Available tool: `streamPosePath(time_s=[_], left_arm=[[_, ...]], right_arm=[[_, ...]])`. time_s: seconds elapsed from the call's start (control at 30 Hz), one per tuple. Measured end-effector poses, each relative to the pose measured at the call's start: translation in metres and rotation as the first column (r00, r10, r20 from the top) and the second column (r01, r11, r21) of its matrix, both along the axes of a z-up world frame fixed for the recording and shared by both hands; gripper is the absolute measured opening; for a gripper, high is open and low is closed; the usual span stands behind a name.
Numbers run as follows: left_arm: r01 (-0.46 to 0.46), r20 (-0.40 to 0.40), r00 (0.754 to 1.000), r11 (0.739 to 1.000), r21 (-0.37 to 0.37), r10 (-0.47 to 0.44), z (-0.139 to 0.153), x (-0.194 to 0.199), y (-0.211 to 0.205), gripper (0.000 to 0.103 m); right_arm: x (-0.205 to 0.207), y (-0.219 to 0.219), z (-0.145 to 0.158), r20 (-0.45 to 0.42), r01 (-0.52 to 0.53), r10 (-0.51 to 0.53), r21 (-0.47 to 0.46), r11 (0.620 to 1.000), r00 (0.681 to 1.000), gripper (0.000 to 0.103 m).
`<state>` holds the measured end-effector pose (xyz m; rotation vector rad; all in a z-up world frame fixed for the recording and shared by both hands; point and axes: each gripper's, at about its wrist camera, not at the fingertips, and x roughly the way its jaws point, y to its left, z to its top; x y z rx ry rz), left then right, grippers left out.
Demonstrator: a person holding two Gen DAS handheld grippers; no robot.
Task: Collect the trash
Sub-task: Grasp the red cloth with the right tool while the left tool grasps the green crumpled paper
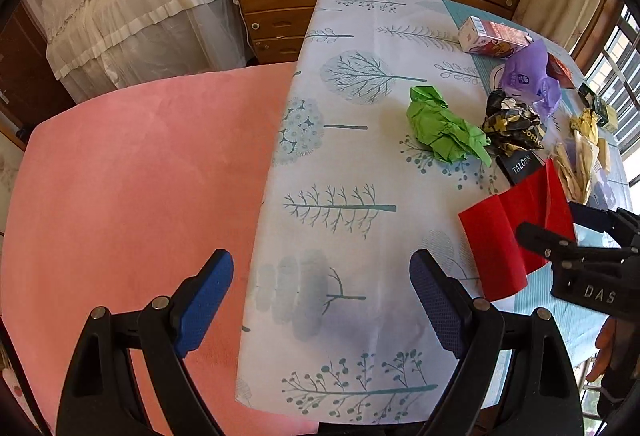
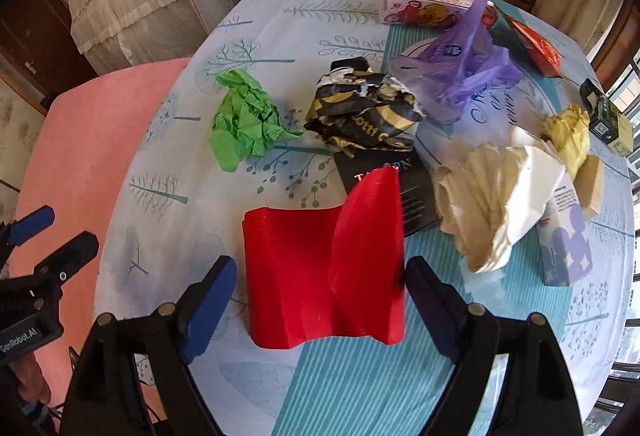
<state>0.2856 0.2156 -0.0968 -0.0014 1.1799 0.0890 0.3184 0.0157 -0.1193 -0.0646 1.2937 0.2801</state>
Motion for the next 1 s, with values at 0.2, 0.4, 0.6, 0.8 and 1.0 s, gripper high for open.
streamPosePath(time_s=[0.2, 0.4, 0.6, 0.8, 1.0], left_arm=[[0.037, -0.018, 0.999, 0.999, -0.010, -0.038, -0.008, 0.017, 0.001, 0.088], [0.059, -0.029, 0.998, 0.998, -0.015, -0.059, -0.012, 0.027, -0.001, 0.088], [0.074, -0.038, 0.996, 0.997, -0.020, -0.075, -0.011, 0.034, -0.002, 0.088], [0.087, -0.037, 0.995, 0.995, -0.039, -0.089, -0.007, 0.045, -0.006, 0.088], [0.116, -0.026, 0.993, 0.991, -0.073, -0.118, -0.001, 0.062, -0.016, 0.088]], right_arm=[[-0.005, 0.029, -0.019, -0.026, -0.096, 0.094, -0.090, 0.991, 0.995, 0.092], [-0.004, 0.040, -0.029, -0.048, -0.089, 0.084, -0.118, 0.989, 0.995, 0.099], [-0.007, 0.047, -0.035, -0.056, -0.099, 0.091, -0.142, 0.985, 0.994, 0.097], [-0.011, 0.047, -0.032, -0.051, -0.108, 0.105, -0.073, 0.991, 0.993, 0.061], [-0.006, 0.036, -0.028, -0.094, -0.065, 0.064, -0.014, 0.998, 0.993, 0.015]])
